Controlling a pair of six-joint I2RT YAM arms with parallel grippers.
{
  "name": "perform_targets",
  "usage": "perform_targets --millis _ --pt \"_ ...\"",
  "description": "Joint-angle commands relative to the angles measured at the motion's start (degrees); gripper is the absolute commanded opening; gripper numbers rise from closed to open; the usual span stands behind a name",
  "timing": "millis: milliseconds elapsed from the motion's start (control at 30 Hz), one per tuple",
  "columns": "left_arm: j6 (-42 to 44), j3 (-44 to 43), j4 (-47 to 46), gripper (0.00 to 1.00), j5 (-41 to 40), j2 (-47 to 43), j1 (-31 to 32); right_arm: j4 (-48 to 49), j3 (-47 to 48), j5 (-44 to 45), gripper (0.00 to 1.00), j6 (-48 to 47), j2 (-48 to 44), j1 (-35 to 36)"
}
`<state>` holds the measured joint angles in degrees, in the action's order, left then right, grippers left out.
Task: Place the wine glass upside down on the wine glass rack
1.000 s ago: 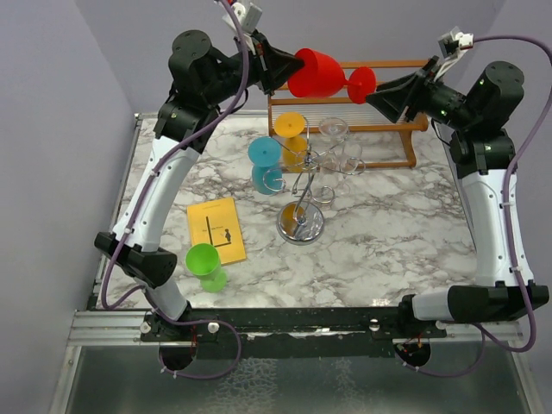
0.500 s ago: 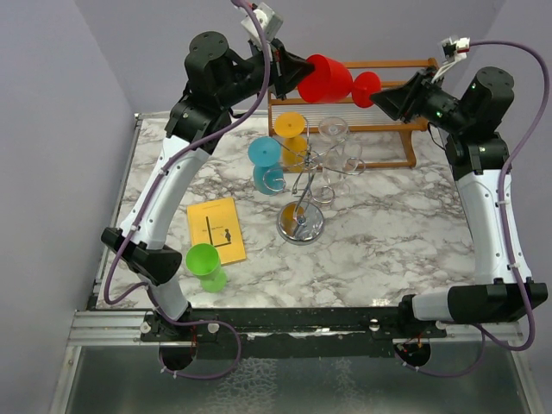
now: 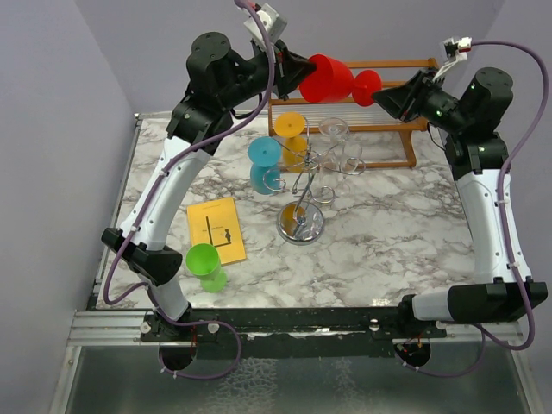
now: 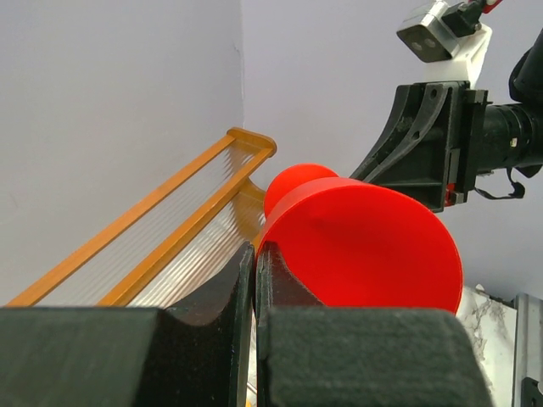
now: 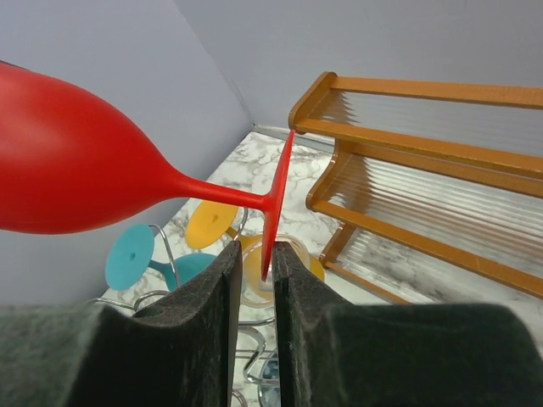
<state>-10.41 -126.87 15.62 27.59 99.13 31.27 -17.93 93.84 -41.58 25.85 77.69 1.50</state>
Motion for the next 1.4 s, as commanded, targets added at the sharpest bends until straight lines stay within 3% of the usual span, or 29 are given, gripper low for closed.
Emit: perform_targets --millis 0,233,533,833,1000,1133,1367 --pt "1.2 -1.5 -0.2 0.00 -0.6 -0.5 0.9 1.5 -0.8 0.6 0.21 1.7 0.6 0.2" --pt "1.8 -1.5 0.1 0.00 -0.4 -0.6 1.4 1.3 -0.7 1.7 0.20 2.0 0.9 0.2" --pt "2.7 -1.2 0.6 0.00 -0.7 -1.0 1.5 -0.1 -0.9 5.8 0.01 0.0 -0.3 0.0" --pt "7.8 -0.2 4.7 0.43 -1.0 -4.4 1.5 0.1 -1.3 4.8 0.01 0.5 -1.8 -7.5" --pt "12.9 0.7 8.3 0.56 -5.5 -7.4 1.6 -1.0 -0.5 6.6 0.01 -2.6 -2.7 -12.0" --pt "16.4 1.8 10.7 0.66 -9.5 -10.0 1.6 -3.6 1.9 12.1 0.01 -10.7 -3.7 -13.5" --pt "20.6 2.3 13.5 0.77 -15.5 -12.8 1.4 -9.0 5.0 25.3 0.01 -32.6 -6.9 -13.6"
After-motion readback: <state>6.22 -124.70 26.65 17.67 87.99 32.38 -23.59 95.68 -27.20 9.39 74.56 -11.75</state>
